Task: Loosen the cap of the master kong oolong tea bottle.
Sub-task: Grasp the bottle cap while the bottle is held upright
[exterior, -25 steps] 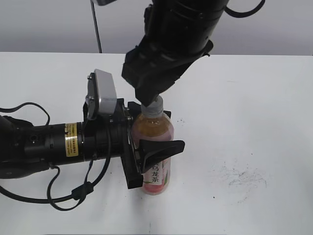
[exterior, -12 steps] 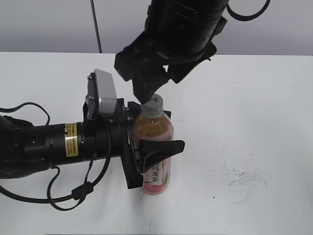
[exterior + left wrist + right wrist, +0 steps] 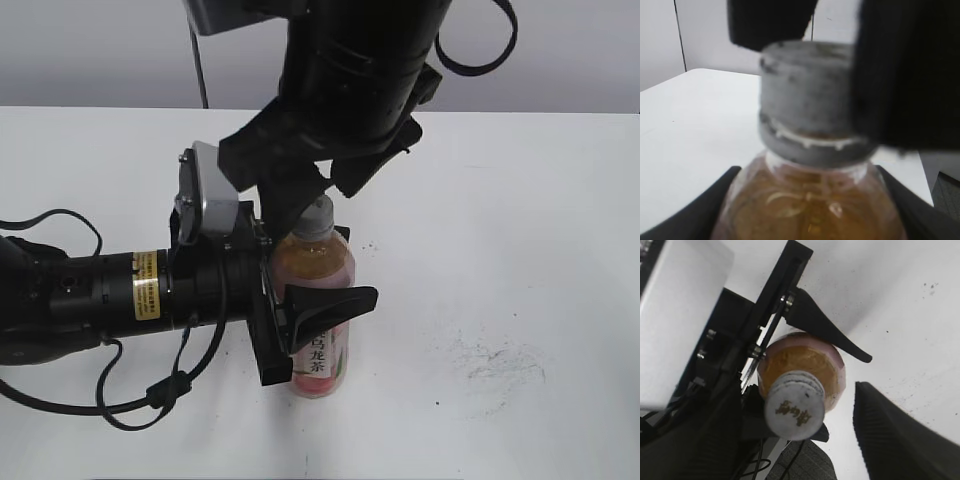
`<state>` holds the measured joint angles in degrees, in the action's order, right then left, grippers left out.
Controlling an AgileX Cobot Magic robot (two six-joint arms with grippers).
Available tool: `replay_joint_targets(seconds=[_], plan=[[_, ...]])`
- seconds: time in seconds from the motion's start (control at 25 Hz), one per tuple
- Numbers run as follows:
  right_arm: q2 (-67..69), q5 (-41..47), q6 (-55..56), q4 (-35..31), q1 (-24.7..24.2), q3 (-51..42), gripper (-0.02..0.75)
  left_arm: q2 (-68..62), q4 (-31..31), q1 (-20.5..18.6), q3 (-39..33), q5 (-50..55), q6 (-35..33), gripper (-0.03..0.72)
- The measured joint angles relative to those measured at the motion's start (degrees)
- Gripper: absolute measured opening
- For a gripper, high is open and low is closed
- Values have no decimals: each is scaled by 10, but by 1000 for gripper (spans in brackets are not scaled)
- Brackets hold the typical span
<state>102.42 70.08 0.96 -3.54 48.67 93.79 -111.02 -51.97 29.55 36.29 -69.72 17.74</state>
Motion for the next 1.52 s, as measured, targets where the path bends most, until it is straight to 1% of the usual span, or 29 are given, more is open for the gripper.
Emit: replay_joint_targets(seconds=[0.16, 0.4, 0.68, 0.8, 0.96, 1.04, 1.16, 1.52], plan=[[0, 0, 0, 0, 0, 0, 510, 0, 0, 0, 0, 0, 0, 446], [4, 0, 0, 0, 0, 0, 472, 0, 0, 0, 0, 0, 0, 446], [10, 0, -4, 0, 0, 0, 463, 0, 0, 0, 0, 0, 0, 446], [10, 0, -10, 0, 0, 0, 412, 0, 0, 0, 0, 0, 0, 446], [10, 0, -28, -1, 0, 0, 274, 0, 0, 0, 0, 0, 0, 446], [10, 0, -48, -1, 0, 0, 274, 0, 1, 0, 0, 0, 0, 446], [10, 0, -122, -1, 0, 0, 274, 0, 1, 0, 0, 0, 0, 446], [10, 2, -501, -9, 0, 1, 274, 0, -3, 0, 0, -1, -1, 446]])
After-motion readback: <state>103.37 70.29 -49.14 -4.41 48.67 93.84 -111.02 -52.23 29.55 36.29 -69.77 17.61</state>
